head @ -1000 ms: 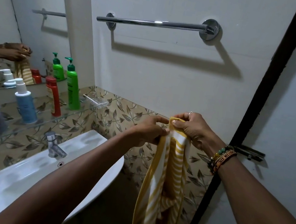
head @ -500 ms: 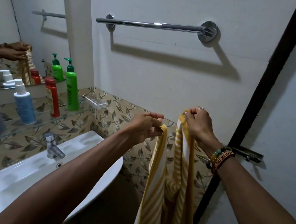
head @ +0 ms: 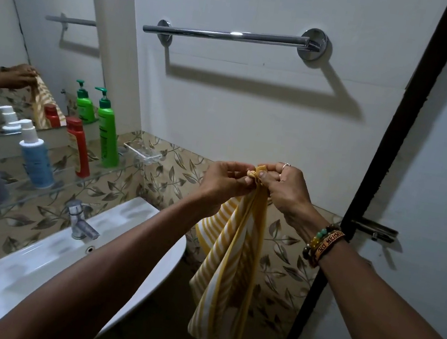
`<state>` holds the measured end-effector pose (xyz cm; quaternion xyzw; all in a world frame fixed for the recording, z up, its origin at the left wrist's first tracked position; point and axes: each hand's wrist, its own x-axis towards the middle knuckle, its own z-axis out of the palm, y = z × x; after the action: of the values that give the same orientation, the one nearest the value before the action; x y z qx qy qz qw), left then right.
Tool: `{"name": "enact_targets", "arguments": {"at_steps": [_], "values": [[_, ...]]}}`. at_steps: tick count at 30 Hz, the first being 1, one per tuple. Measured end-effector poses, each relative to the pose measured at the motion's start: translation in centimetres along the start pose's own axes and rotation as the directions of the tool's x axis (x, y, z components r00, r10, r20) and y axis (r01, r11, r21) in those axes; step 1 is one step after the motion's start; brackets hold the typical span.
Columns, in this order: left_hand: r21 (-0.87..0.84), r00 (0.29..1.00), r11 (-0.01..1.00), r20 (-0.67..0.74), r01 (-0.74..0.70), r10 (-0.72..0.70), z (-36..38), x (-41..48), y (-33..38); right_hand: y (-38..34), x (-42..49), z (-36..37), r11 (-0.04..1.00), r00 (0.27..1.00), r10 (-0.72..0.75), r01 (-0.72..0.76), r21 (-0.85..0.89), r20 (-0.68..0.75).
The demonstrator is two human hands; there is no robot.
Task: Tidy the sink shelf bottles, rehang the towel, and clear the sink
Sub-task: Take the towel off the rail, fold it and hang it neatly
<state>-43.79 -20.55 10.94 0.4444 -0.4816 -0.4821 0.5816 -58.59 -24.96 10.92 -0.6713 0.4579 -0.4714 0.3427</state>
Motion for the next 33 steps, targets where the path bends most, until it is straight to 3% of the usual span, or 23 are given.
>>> {"name": "enact_targets", "arguments": {"at_steps": [5,11,16,19,23,27,31,33], "values": [[0.320,0.979,0.941,-0.126,-0.113,0.161,-0.1,0.2,-0.9,0.5,-0.3,0.5,0.991,0.999,0.028,-0.034,0.127,0.046],[0.661,0.923,0.706,-0.052,-0.253,0.380,-0.2,0.6,-1.1,0.2,0.1,1.1,0.983,0.998,0.060,-0.057,0.173,-0.017],[0.751,0.899,0.603,-0.028,-0.271,0.438,-0.5,1.0,-1.9,0.3,0.1,1.0,0.980,0.986,0.116,-0.134,0.147,0.123],[0.773,0.883,0.577,-0.048,-0.263,0.466,-0.7,1.2,-2.1,0.3,-0.2,0.5,0.948,0.966,0.095,-0.161,0.275,0.240],[0.750,0.887,0.597,-0.030,-0.285,0.461,-0.4,1.6,-2.2,0.8,0.0,0.2,0.973,0.983,0.002,-0.044,0.226,0.182],[0.637,0.909,0.701,0.001,-0.322,0.417,-0.4,1.7,-2.8,1.5,0.3,0.3,0.987,0.990,0.009,-0.030,0.156,0.138],[0.496,0.953,0.815,0.114,-0.300,0.281,-1.4,1.7,-3.6,2.2,0.3,0.4,0.981,0.993,0.037,-0.057,0.185,0.110],[0.494,0.961,0.826,0.188,-0.271,0.203,-1.9,1.5,-4.4,2.4,0.7,0.1,0.972,0.996,0.069,-0.078,0.223,0.049]]}}
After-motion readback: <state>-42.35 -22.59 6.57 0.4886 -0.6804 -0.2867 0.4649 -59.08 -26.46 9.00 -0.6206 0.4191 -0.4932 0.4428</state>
